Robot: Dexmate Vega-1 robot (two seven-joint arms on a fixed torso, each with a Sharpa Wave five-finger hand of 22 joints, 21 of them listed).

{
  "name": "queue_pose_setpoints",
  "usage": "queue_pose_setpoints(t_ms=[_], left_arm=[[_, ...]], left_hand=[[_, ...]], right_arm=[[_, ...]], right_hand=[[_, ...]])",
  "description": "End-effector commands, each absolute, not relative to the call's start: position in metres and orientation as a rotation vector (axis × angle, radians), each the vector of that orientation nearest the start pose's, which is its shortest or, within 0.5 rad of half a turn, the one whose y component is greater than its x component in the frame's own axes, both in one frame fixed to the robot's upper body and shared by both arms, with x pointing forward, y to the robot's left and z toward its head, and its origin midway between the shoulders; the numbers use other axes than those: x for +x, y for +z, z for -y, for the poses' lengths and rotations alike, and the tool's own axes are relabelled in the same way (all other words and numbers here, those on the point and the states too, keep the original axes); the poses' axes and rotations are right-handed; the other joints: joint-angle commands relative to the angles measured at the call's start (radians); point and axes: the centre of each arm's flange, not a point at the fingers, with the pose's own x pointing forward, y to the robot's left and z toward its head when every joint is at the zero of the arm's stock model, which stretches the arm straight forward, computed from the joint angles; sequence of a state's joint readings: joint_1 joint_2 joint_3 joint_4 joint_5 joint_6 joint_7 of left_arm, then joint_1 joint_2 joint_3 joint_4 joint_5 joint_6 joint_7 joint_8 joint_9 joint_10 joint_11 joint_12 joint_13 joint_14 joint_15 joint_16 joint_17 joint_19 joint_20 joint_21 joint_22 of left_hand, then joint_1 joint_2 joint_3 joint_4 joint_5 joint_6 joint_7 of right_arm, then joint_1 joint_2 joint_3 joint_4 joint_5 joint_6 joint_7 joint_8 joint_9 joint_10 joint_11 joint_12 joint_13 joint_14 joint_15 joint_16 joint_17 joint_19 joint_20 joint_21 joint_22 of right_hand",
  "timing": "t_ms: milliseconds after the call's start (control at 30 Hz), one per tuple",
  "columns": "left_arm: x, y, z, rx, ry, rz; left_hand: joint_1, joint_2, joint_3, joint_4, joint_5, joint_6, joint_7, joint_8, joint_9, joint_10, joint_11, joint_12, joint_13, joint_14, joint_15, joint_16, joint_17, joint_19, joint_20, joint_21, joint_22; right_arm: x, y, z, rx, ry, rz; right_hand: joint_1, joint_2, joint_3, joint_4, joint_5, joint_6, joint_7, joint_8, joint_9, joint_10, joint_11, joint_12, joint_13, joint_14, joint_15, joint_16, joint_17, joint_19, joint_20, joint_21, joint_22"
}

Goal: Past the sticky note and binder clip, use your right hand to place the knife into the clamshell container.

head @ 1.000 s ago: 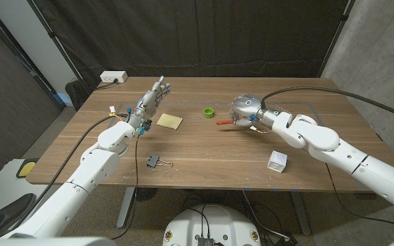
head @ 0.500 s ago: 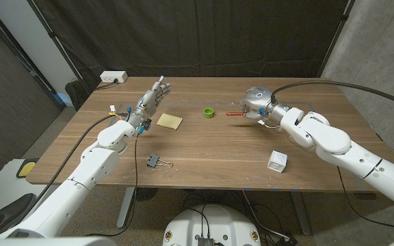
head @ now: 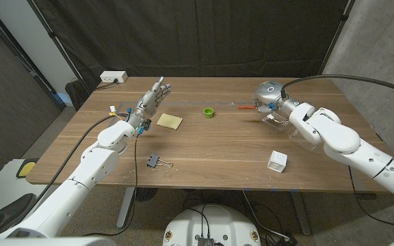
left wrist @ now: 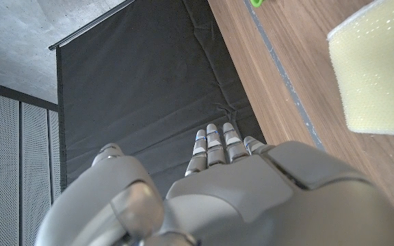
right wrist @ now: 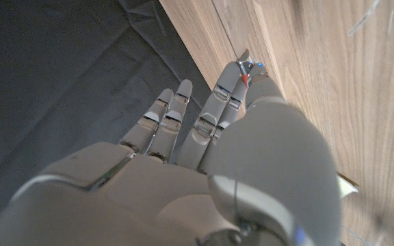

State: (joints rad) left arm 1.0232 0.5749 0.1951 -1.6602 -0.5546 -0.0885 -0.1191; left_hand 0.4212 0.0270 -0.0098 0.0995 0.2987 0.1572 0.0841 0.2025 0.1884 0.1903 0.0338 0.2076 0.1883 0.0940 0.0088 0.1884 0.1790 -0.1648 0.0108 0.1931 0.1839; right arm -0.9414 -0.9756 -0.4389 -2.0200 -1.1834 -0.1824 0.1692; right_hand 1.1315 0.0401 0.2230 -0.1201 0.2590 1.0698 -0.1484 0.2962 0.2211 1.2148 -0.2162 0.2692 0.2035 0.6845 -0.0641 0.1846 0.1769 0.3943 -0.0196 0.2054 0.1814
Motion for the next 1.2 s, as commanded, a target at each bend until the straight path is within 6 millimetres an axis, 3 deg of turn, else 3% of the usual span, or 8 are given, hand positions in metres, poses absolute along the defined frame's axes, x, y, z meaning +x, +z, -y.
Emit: queue_pose_setpoints(t_ms=[33,533,1200], left_arm=[[0.588,-0.006,-0.283,0.1,-0.319,0.598],[0.589,-0.003,-0.276,0.099,-0.32,0.603],[0.592,-0.006,-0.278,0.092,-0.308,0.594]], left_hand=[[0.004,0.009,-0.003,0.003,-0.001,0.005,-0.006,-0.001,0.001,0.003,-0.002,-0.002,0.005,-0.003,0.001,-0.001,0.004,-0.016,0.001,0.004,0.003],[0.006,0.01,-0.006,0.002,-0.001,0.004,-0.005,-0.001,0.001,0.002,-0.001,-0.002,0.005,-0.005,0.0,-0.001,0.003,-0.018,0.002,0.006,0.003],[0.007,0.011,-0.009,0.002,0.0,0.005,-0.007,-0.001,0.001,0.002,-0.004,-0.003,0.005,-0.006,0.0,-0.001,0.003,-0.019,0.002,0.008,0.003]], right_arm=[[0.547,0.051,0.282,-2.142,-0.354,0.524],[0.554,0.038,0.31,-2.169,-0.349,0.401],[0.572,0.015,0.321,-2.233,-0.257,0.298]], right_hand=[[0.009,0.01,-0.005,0.002,0.0,0.076,-0.071,0.003,0.005,-0.001,0.0,-0.001,0.003,0.001,-0.142,-0.002,0.003,0.006,0.002,0.003,0.001],[0.014,0.014,-0.009,0.004,-0.002,0.073,-0.071,0.001,0.007,-0.006,0.0,-0.003,0.006,0.009,-0.144,0.0,0.004,0.006,0.001,0.001,0.001],[0.02,0.022,-0.013,0.006,-0.007,0.07,-0.071,-0.002,0.009,-0.014,0.001,-0.004,0.013,0.021,-0.145,0.001,0.005,0.008,0.0,0.0,0.001]])
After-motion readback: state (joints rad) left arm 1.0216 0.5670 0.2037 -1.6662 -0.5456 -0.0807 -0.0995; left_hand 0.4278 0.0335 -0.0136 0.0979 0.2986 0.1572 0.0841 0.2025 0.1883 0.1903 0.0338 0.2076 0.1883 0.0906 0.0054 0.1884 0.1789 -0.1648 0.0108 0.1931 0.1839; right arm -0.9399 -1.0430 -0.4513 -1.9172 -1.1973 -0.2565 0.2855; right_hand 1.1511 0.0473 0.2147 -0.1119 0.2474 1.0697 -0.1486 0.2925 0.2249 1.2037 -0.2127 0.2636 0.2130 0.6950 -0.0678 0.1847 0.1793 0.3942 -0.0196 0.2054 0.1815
